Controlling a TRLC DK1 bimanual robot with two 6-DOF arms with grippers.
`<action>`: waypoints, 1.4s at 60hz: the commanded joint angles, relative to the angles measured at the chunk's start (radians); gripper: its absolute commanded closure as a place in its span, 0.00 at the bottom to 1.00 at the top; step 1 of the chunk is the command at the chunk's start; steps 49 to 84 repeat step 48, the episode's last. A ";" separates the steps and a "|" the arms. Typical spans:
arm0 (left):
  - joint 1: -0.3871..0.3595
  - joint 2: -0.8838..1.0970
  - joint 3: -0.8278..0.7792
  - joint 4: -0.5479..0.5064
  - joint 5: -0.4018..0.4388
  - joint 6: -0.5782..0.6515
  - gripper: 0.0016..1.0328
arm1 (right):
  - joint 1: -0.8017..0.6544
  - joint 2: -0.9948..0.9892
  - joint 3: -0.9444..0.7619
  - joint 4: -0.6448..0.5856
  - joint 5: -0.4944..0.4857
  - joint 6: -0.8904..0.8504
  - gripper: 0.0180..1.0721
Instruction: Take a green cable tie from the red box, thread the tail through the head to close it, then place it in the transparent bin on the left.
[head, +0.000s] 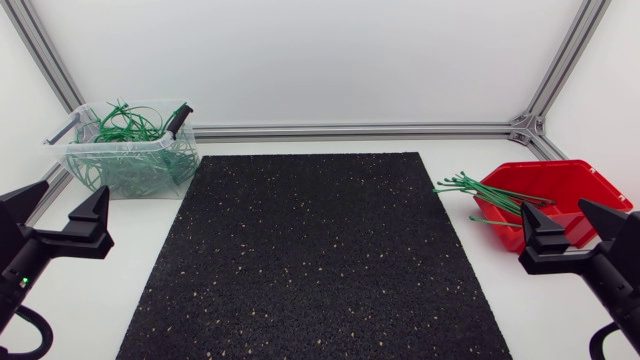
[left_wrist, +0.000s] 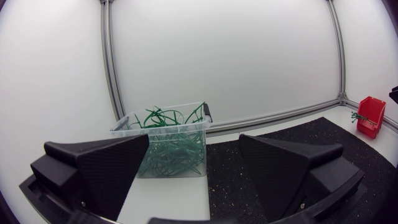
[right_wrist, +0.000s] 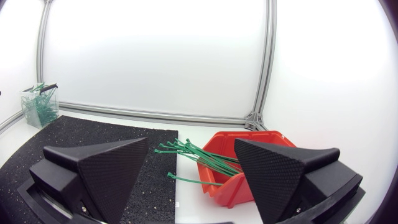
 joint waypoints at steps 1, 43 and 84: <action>-0.011 -0.048 -0.047 -0.011 -0.004 -0.037 0.03 | 0.011 -0.040 -0.062 0.035 -0.006 0.033 0.05; -0.063 -0.365 -0.250 -0.136 -0.017 -0.147 0.03 | 0.025 -0.172 -0.217 0.136 -0.030 0.083 0.05; -0.063 -0.365 -0.250 -0.136 -0.017 -0.147 0.03 | 0.025 -0.172 -0.217 0.136 -0.030 0.083 0.05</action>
